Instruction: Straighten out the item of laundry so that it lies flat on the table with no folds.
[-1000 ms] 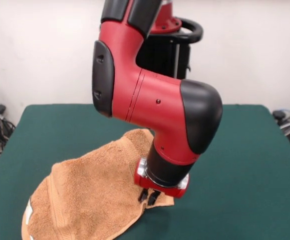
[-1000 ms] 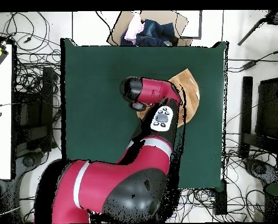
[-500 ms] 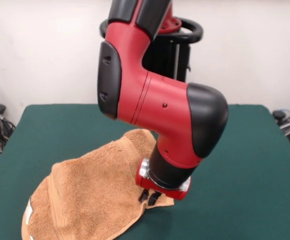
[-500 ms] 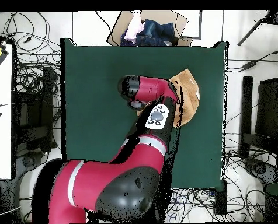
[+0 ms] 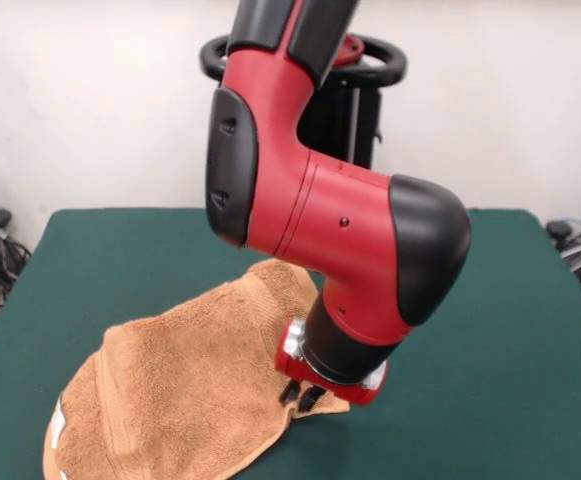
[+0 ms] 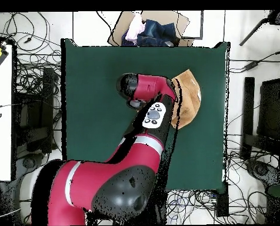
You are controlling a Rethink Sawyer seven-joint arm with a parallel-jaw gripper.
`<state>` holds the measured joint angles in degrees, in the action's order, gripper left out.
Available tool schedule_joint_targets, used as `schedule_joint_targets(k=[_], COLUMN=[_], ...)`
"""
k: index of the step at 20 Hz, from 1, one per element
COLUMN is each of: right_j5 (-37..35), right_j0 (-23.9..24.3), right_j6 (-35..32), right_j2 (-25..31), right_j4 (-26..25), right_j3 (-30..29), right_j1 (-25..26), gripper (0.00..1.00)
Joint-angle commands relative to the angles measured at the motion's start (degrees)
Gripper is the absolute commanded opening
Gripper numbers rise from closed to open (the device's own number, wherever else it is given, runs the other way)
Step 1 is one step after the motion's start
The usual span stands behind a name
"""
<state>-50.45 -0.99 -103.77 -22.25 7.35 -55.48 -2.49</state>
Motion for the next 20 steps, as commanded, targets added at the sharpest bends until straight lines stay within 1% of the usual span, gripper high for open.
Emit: schedule_joint_targets(k=[1, 3, 9, 11, 13, 20], right_j5=[5.48, 7.10, 8.47, 7.65, 5.38, 0.47], right_j0=[-3.06, -3.00, -2.41, -2.27, -2.48, -3.60], right_j6=[-21.73, -22.38, -24.91, -24.57, -24.39, -24.45], right_j2=[8.11, 8.16, 8.98, 10.00, 10.12, 8.75], right_j4=[7.56, 7.49, 8.72, 9.51, 10.11, 13.02], right_j3=[7.39, 6.20, 4.74, 3.60, 2.79, 3.55], right_j1=[10.89, 10.15, 7.01, 4.83, 2.81, -0.91], gripper=[0.00, 0.00, 0.00, 0.00, 0.00, 0.00])
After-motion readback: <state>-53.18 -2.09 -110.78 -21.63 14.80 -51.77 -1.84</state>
